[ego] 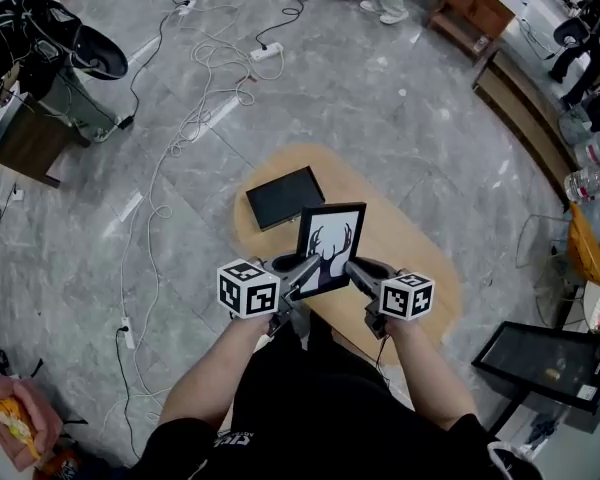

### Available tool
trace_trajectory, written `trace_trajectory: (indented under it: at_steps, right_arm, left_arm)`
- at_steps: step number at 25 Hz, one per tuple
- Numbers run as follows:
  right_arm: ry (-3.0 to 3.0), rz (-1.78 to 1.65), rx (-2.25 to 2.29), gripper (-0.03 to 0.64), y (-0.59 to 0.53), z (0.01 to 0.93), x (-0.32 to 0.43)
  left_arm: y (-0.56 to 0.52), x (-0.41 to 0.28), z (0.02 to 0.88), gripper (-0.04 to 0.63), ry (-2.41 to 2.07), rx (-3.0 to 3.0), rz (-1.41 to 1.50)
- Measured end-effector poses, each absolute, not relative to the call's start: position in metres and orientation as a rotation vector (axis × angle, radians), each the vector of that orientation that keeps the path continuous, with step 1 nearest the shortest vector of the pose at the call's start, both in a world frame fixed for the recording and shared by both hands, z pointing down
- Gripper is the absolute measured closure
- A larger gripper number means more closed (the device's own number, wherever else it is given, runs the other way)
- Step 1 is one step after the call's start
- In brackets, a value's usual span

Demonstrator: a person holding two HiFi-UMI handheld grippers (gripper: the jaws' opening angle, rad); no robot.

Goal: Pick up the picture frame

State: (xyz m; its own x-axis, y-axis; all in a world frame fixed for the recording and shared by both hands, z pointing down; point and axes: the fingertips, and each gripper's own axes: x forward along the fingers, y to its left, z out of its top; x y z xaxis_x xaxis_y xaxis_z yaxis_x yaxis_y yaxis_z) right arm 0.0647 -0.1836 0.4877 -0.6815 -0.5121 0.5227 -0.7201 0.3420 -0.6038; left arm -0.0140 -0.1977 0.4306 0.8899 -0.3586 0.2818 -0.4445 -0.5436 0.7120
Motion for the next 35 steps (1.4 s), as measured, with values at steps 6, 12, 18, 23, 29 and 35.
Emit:
trace_trajectory:
  at_steps: [6, 12, 18, 23, 29, 35]
  right_arm:
    - [-2.497, 1.161, 1.100, 0.537, -0.190, 0.440, 0.050]
    - [-2.551, 1.026, 1.133, 0.532, -0.182, 0.399, 0.045]
    - [-2.571, 0.977, 1.308, 0.543, -0.180, 0.351, 0.094]
    - [-2.561, 0.899, 1.423, 0.565, -0.172, 0.324, 0.108]
    - [-2.636, 0.858, 1.475, 0.588, -0.163, 0.286, 0.148]
    - [-2.669, 0.792, 1.496, 0.604, -0.149, 0.285, 0.165]
  left_arm:
    - [-0.201, -0.029, 0.383, 0.571, -0.600, 2.303, 0.105]
    - [-0.200, -0.056, 0.345, 0.571, -0.663, 2.393, 0.077]
    - [-0.212, -0.057, 0.307, 0.571, -0.675, 2.475, 0.063]
    - [-0.217, -0.075, 0.290, 0.571, -0.705, 2.510, 0.064]
    - [-0.217, -0.047, 0.259, 0.571, -0.747, 2.532, 0.052]
    - [-0.216, -0.041, 0.261, 0.571, -0.790, 2.558, 0.022]
